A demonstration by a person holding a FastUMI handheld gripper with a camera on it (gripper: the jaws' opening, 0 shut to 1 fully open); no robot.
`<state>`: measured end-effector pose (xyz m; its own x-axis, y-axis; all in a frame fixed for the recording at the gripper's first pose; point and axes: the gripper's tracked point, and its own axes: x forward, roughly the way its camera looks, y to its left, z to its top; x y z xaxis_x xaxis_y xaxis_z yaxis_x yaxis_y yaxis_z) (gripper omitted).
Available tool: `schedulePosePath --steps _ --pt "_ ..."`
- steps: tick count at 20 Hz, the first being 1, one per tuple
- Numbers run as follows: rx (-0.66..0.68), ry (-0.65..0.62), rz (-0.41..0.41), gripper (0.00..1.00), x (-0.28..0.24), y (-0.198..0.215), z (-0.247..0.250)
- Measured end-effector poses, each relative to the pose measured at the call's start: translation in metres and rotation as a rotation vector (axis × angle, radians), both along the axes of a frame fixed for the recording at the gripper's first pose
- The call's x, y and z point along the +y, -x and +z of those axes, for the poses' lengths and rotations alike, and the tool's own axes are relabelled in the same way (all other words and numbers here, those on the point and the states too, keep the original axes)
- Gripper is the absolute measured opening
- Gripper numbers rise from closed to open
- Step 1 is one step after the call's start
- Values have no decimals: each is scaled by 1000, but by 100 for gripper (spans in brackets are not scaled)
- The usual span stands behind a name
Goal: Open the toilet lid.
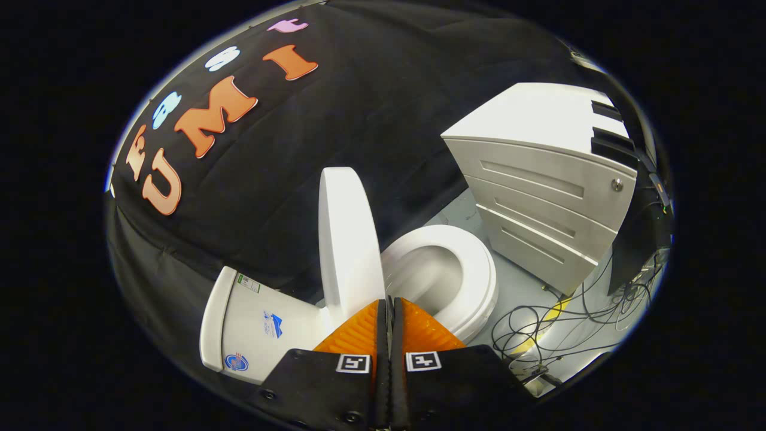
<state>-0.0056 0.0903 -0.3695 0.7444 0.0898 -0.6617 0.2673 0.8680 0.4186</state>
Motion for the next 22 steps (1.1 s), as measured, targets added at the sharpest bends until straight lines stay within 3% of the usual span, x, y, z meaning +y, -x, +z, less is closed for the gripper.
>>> schedulePosePath --steps 22 --pt "-106 191 218 8 110 11 65"
